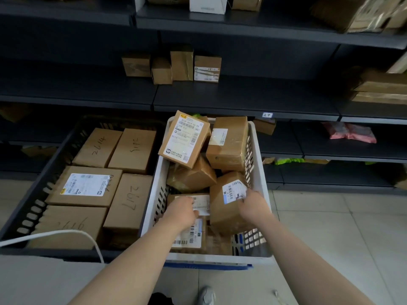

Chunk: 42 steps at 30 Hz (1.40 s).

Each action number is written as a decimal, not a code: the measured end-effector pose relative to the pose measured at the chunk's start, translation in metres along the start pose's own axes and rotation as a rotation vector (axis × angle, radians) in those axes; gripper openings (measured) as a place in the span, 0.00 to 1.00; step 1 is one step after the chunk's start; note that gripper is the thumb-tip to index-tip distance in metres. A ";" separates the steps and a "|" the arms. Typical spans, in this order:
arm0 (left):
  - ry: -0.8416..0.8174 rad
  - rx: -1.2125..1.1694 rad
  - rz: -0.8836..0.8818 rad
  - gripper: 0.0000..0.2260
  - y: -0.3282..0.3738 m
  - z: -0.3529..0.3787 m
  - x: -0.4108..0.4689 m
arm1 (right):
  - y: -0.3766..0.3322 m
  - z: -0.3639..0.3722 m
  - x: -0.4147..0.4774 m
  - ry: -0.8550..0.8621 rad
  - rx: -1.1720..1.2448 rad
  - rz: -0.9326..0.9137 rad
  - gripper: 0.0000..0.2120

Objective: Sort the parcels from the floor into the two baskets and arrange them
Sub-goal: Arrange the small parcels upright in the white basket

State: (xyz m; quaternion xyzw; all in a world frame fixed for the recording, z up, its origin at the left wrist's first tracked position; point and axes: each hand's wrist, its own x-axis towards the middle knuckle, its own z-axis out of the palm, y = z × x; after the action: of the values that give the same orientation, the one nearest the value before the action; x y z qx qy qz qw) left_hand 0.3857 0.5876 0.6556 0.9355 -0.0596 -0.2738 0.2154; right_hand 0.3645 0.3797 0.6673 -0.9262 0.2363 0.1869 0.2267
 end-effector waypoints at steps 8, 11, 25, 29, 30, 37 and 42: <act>-0.217 -0.057 0.003 0.20 0.039 0.035 0.025 | 0.011 0.004 0.005 -0.204 0.270 0.171 0.36; -0.228 -0.103 -0.047 0.19 0.039 0.043 0.031 | 0.016 0.005 0.005 -0.232 0.335 0.182 0.39; -0.158 0.143 0.015 0.23 0.040 0.031 0.032 | 0.007 -0.018 -0.020 -0.416 0.014 0.138 0.19; -0.197 0.166 -0.035 0.23 0.037 0.030 0.028 | 0.012 -0.014 -0.026 -0.434 -0.010 0.127 0.15; -0.199 0.143 -0.052 0.23 0.035 0.030 0.027 | 0.011 -0.013 -0.025 -0.423 -0.038 0.105 0.15; -0.237 -0.028 -0.067 0.15 0.033 0.033 0.020 | 0.004 -0.012 -0.024 -0.368 -0.149 0.040 0.17; -0.224 -0.102 -0.049 0.12 0.033 0.027 0.017 | 0.006 -0.013 -0.024 -0.336 -0.135 0.015 0.17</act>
State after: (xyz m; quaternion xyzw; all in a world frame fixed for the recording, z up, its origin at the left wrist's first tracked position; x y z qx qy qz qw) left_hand 0.3856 0.5438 0.6416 0.8880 -0.0465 -0.3844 0.2479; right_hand 0.3444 0.3765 0.6874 -0.8932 0.1890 0.3563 0.1988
